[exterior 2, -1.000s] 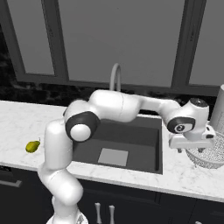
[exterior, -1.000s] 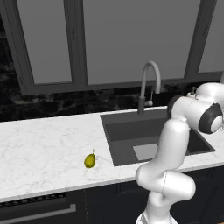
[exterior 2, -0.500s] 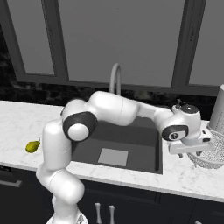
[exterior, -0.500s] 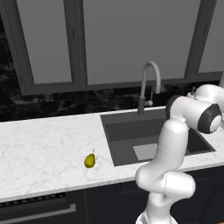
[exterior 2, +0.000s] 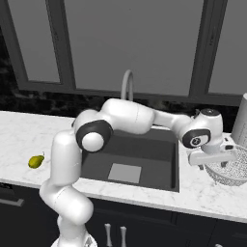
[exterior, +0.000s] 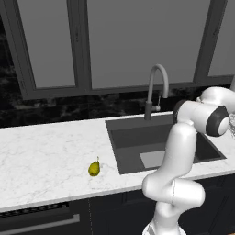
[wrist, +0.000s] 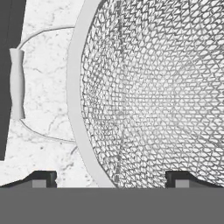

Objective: Put the colander in the sink, put the pear in the colander, and turn on the sink faucet and pour water over the colander.

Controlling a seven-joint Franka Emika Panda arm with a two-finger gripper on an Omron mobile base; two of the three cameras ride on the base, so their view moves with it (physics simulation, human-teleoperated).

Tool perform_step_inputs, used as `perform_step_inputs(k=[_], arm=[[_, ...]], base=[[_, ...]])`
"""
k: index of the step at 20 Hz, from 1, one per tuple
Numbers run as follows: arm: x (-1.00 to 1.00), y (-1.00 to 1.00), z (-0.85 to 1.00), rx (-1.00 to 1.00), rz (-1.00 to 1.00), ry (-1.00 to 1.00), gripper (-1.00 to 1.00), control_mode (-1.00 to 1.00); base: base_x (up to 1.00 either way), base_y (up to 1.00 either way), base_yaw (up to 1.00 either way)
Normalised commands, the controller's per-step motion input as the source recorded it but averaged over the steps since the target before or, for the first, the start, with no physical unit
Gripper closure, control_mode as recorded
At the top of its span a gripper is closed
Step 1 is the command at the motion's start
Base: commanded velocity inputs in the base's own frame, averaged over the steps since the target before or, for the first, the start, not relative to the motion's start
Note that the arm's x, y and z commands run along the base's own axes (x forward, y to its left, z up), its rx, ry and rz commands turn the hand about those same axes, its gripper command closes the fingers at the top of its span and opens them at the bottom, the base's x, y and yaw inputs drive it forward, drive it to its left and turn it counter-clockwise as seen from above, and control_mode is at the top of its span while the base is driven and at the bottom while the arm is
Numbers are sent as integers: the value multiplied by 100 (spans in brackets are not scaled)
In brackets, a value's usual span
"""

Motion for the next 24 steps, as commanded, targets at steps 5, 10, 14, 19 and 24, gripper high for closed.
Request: perform_step_inputs(k=[5, 10, 14, 19, 24], arm=[[7, 0, -8, 0, 9, 0, -100, -100], [1, 0, -25, 0, 14, 2, -100, -100], [0, 0, -26, 0, 11, 1, -100, -100], [0, 0, -4, 0, 2, 0, -100, -100], [1, 0, 0, 0, -1, 0, -100, -100]], base=[[0, 0, 0], [0, 0, 0], [0, 0, 0], [0, 0, 0], [0, 0, 0]])
